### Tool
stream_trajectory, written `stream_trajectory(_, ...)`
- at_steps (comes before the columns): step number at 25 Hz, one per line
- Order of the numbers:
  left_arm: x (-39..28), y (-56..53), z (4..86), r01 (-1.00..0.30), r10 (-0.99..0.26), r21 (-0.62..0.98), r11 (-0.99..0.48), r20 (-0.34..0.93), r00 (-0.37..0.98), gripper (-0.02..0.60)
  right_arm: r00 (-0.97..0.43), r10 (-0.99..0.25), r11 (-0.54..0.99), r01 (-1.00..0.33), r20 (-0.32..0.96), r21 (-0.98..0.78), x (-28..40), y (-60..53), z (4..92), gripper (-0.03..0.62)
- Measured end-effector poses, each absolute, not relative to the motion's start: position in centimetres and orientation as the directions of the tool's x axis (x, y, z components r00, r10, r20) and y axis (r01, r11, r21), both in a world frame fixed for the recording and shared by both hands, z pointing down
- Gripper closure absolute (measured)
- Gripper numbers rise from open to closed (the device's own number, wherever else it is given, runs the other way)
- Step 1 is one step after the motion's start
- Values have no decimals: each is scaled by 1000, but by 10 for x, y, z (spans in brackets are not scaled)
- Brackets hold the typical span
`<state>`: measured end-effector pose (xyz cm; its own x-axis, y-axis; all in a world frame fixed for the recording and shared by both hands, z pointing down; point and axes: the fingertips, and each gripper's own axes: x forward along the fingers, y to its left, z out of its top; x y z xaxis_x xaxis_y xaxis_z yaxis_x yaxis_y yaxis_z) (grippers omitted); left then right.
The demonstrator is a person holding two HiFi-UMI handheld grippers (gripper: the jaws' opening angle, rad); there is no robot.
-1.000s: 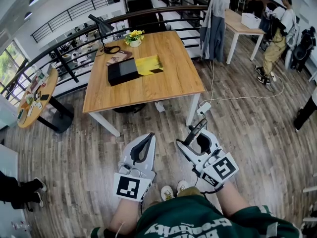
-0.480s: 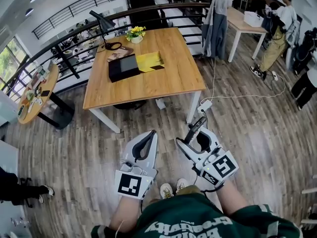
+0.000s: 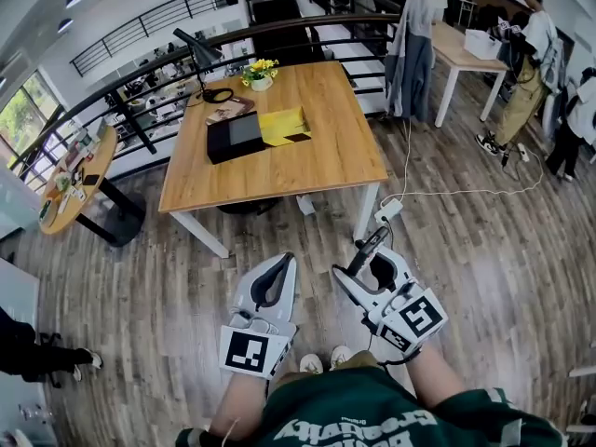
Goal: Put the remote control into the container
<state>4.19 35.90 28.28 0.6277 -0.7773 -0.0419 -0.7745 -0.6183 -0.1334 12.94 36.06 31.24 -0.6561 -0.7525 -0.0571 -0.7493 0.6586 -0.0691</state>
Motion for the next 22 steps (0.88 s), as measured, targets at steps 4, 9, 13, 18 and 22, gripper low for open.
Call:
stream_trajectory(4, 53, 357, 282, -789, -790, -127, -602, -55, 611, 584, -666, -744, 668, -741, -54, -72, 139, 356, 317, 344)
stream_trajectory(9, 67, 357, 283, -791, -792, -136, -597, -55, 608, 584, -678, -733, 680, -729, -57, -73, 150, 355, 317, 344)
stream_trajectory(13, 69, 355, 283, -797, -801, -150, -585, -50, 597, 584, -679, -731, 683, -727, -68, -70, 157, 353, 316, 344)
stream_trajectory(18, 73, 347, 279, -794, -797, -165, -585, -66, 600, 584, -681, -728, 686, -725, -87, -64, 161, 347, 313, 344)
stream_trajectory(22, 75, 339, 276, -792, -793, -169, -586, -79, 604, 584, -679, -728, 685, -726, -93, -58, 161, 342, 312, 344)
